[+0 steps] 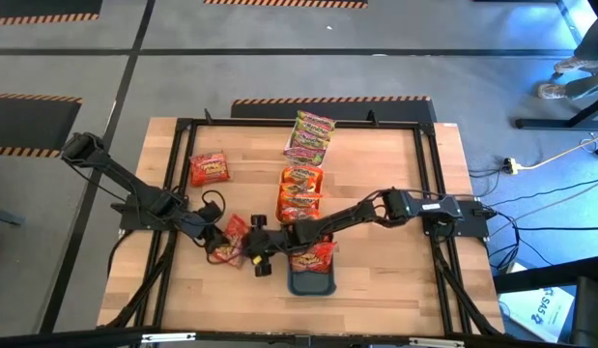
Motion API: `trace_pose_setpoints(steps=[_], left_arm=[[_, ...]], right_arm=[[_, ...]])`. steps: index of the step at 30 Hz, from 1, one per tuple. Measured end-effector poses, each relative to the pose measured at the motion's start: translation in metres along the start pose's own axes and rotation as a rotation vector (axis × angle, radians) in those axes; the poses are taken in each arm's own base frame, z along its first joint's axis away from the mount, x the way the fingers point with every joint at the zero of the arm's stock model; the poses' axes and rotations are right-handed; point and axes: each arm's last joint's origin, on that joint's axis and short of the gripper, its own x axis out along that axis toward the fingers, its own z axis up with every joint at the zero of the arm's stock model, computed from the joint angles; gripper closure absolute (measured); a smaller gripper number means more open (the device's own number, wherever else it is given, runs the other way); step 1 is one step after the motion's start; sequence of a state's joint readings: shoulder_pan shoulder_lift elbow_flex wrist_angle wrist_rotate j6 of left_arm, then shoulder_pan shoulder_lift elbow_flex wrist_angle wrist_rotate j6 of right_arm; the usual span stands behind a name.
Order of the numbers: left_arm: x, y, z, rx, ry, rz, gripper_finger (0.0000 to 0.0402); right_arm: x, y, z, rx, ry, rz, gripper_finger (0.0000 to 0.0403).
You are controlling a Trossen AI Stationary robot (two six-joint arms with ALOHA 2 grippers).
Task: Sort Maruchan noodles
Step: Put the orange noodle pack into the blue bin
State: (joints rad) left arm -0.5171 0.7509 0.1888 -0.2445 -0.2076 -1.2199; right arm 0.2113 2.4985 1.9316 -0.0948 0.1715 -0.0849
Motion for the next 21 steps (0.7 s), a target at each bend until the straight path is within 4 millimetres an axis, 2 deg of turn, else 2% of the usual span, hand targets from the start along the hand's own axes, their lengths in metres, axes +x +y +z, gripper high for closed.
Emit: trace_pose_setpoints(steps=[3,14,17,21], left_arm=[[-0.001,-0.001,0.001,0.011,-0.006,0.003,0.0278],[-0.001,0.001,0.000,0.104,-0.006,0.028,0.0363],[-0.001,0.001,0.000,0.126,-0.006,0.023,0.0391],[-0.001,0.000,0.001,0.157,-0.007,0.020,0.0396]], right_arm=[[-0.001,0.006,0.002,-0.033,-0.020,-0.017,0.0188],[-0.002,0.005,0.005,-0.046,-0.039,-0.015,0.0188],[-0.009,0.006,0.010,-0.046,-0.032,-0.012,0.0188],[-0.029,0.002,0.028,-0.044,-0.043,0.015,0.0188]])
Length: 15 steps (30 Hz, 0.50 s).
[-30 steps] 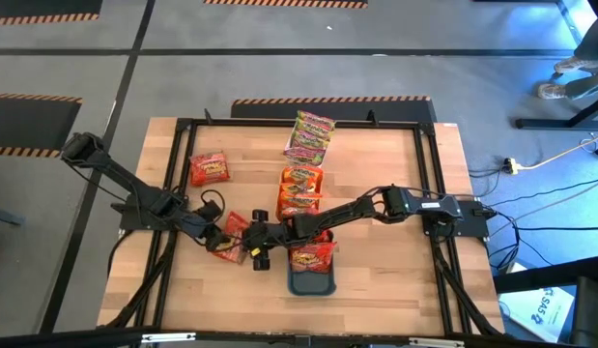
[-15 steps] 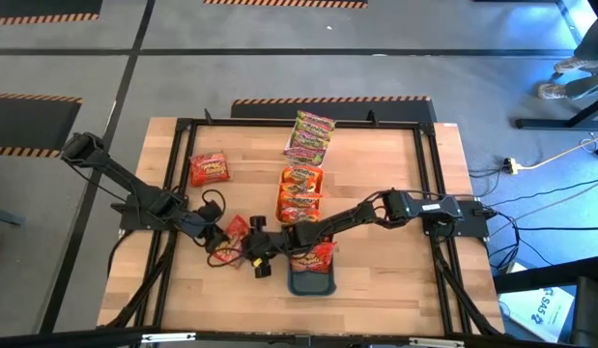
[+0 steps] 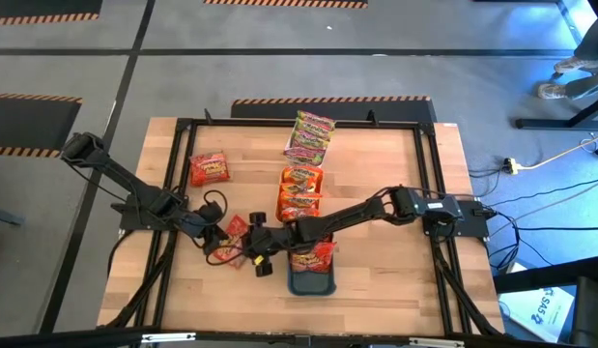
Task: Sort Maruchan noodles
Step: Put the orange noodle pack into the blue bin
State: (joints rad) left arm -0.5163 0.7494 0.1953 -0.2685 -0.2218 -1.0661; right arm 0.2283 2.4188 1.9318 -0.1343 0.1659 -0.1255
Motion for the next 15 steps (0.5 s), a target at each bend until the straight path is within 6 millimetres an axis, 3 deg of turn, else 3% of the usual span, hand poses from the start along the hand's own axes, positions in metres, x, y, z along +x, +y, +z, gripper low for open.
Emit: trace_pose_setpoints(steps=[8,15], left_arm=[[-0.015,-0.024,0.018,0.183,-0.049,-0.036,0.0398],[-0.038,-0.044,0.038,0.372,-0.112,0.049,0.0398]], right_arm=[[-0.051,-0.011,0.027,-0.017,0.091,0.037,0.0188],[-0.090,-0.019,0.036,-0.011,0.205,0.050,0.0188]])
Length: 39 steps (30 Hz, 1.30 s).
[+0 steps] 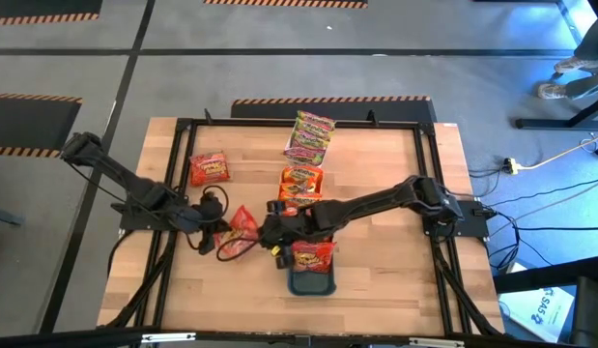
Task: Sort Maruchan noodles
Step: Put the orange noodle pack into the blue bin
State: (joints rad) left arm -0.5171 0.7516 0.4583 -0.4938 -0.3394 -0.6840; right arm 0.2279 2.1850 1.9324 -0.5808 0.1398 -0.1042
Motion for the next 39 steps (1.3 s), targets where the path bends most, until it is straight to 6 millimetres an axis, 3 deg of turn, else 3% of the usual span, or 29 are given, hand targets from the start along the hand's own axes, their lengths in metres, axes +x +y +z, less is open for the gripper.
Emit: trace_pose_setpoints(steps=[7,13,22,25,30,35,39], left_arm=[[-0.016,-0.015,0.030,0.158,-0.095,0.013,0.0398],[-0.010,-0.033,0.050,0.289,-0.091,0.058,0.0398],[0.017,-0.071,0.090,0.478,-0.043,0.127,0.0398],[0.026,-0.079,0.104,0.540,0.014,0.168,0.0398],[0.033,-0.090,0.125,0.624,0.108,0.244,0.0397],[0.037,-0.096,0.140,0.688,0.125,0.274,0.0397],[0.036,-0.099,0.146,0.723,0.110,0.285,0.0397]], right_arm=[[-0.033,0.014,-0.010,0.025,0.141,-0.013,0.0188],[-0.073,0.029,-0.028,0.073,0.124,-0.077,0.0188],[-0.106,0.040,-0.076,0.303,-0.139,-0.077,0.0188],[-0.114,0.037,-0.085,0.373,-0.238,-0.062,0.0188],[-0.124,0.025,-0.079,0.454,-0.347,-0.053,0.0172],[-0.120,0.000,-0.068,0.520,-0.419,0.002,0.0106],[-0.106,-0.019,-0.073,0.616,-0.382,0.006,0.0046]])
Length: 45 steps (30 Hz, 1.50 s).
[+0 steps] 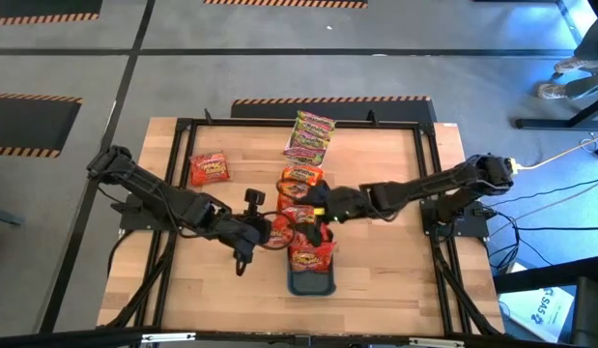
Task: Sort Maruchan noodles
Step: Put the orange noodle pack into the blue bin
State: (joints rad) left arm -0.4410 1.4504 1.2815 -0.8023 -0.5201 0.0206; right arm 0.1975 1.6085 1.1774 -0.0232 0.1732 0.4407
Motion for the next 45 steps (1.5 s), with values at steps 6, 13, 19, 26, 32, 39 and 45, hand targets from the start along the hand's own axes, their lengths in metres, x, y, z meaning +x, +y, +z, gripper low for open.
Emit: trace_pose_setpoints(steps=[6,13,19,26,32,39,45], left_arm=[[0.003,0.008,0.000,-0.012,0.007,0.036,0.0397],[0.007,0.017,0.001,-0.042,0.009,0.055,0.0397],[0.007,0.016,0.001,-0.042,0.003,0.047,0.0397],[0.006,0.015,0.003,-0.072,-0.016,0.045,0.0385],[0.006,0.016,0.004,-0.085,-0.028,0.046,0.0317],[-0.015,0.016,0.010,-0.134,-0.002,0.014,0.0282],[-0.042,0.003,-0.005,-0.215,-0.035,-0.005,0.0281]], right_arm=[[0.019,-0.003,-0.004,0.021,0.027,0.141,0.0010],[0.032,-0.005,-0.013,0.020,0.037,0.118,0.0054],[0.034,-0.005,-0.012,0.015,-0.006,0.086,0.0142],[0.035,-0.005,-0.012,0.015,-0.010,0.079,0.0237],[0.035,-0.006,-0.012,-0.004,-0.007,0.078,0.0293],[0.021,0.007,-0.012,-0.063,0.010,0.096,0.0304],[-0.013,0.038,-0.024,-0.125,0.037,0.069,0.0303]])
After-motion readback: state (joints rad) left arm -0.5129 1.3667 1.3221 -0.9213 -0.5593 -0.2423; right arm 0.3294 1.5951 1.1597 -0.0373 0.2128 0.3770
